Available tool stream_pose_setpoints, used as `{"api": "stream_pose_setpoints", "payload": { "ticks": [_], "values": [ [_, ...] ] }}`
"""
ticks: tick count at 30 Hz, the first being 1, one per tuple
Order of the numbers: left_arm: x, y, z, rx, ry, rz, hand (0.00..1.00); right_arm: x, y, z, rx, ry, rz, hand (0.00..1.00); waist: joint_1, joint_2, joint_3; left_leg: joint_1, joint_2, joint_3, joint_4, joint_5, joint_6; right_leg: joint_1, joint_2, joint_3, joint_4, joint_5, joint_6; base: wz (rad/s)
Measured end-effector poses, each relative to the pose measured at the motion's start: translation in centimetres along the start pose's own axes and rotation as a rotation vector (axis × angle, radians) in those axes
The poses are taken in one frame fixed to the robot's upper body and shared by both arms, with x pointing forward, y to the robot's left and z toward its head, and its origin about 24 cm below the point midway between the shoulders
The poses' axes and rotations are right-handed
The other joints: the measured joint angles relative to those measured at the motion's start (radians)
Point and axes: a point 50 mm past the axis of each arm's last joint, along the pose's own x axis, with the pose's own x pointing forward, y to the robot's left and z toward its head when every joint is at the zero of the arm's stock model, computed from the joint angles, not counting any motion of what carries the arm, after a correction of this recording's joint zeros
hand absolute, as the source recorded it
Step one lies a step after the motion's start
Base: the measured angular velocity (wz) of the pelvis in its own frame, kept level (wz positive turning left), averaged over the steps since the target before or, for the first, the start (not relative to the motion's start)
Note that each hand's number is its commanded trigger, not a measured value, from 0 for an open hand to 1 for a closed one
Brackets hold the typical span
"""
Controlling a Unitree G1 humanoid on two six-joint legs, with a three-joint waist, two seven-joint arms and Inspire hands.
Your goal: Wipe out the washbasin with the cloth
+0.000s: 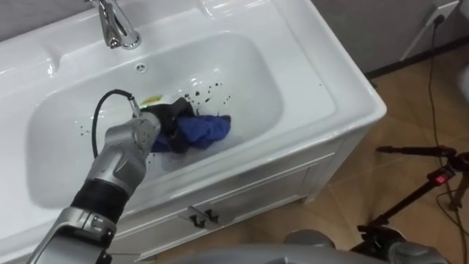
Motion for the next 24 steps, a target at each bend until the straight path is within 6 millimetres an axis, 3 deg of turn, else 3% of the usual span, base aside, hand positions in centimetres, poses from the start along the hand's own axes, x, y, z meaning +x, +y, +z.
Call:
{"api": "stream_pose_setpoints", "payload": {
  "ticks": [7,10,24],
  "values": [
    [0.1,0.0,0.5,0.009,-0.016,-0.001,1.00,0.0,0.5,-1.4,-0.013,0.049,0.023,0.00,-0.036,0.010,-0.0010,-0.011,0.015,0.013,0.031,-0.007,0.005,0.001,0.006,0.001,0.000,0.000,-0.001,-0.02],
    [0.2,0.1,0.7,0.007,-0.020,0.003,1.00,0.0,0.7,-1.7,-0.019,0.055,0.036,0.00,-0.038,0.013,-0.0011,-0.007,0.025,0.041,0.032,-0.008,0.004,0.001,0.012,0.008,-0.002,0.001,-0.003,-0.06],
    [0.4,0.6,0.9,0.034,-0.010,0.019,1.00,-0.2,0.9,-3.4,-0.032,0.114,0.055,0.00,-0.041,0.018,0.0035,0.005,0.030,0.052,0.030,-0.008,0.003,0.000,0.018,0.030,0.000,0.003,-0.008,-0.05]
  ]
}}
